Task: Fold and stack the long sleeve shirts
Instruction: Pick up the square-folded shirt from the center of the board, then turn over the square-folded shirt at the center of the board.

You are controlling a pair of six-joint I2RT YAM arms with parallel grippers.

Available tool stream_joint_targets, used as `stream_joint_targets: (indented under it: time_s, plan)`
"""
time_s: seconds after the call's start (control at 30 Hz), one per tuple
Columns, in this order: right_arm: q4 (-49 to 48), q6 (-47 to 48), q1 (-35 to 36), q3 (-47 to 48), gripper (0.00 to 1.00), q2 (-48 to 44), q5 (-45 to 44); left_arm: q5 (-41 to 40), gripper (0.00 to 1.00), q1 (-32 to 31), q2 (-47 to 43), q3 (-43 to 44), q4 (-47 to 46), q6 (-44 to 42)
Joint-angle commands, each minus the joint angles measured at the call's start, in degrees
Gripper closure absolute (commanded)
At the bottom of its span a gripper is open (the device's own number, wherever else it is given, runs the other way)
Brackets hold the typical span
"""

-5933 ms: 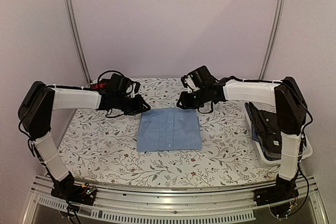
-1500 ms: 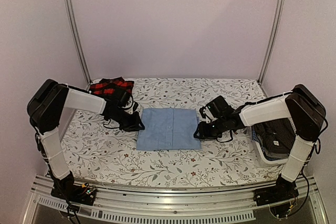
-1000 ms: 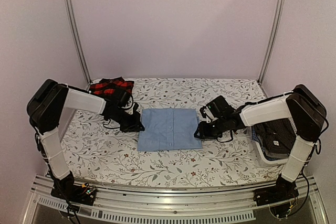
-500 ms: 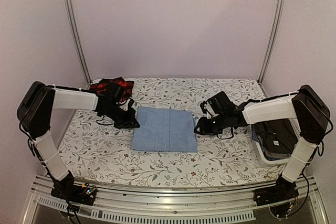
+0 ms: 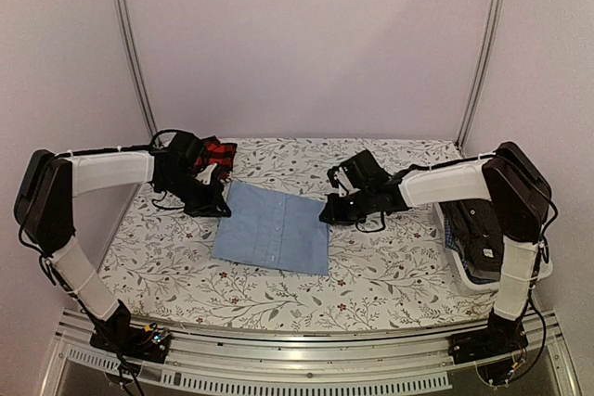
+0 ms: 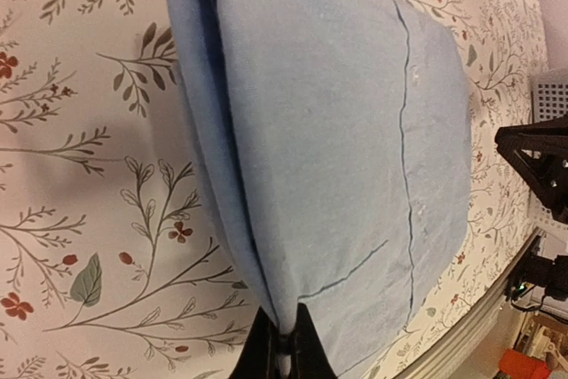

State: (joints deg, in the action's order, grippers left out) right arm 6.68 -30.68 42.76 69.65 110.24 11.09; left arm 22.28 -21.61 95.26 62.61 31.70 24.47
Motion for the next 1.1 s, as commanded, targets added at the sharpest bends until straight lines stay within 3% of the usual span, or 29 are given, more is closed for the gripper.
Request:
stream_joint_targets:
  time_s: [0.0,0.5,1.07]
  plan:
    - [0.58,-0.72,0.8,3.8,0.9,6.57,1.43,1.39,1.0,1.6,-2.35,2.64,4.21,-3.57]
    - [-3.51,-5.61,4.78,9.71,0.91,16.62,5.78,4.12,1.0,2.64,-6.21,12.55,9.69,-5.69]
    - [-16.62,-18.04,6.5,36.79,0.89,38.71,13.87,11.75,1.0,2.65,-4.41,22.74,6.96,-3.64]
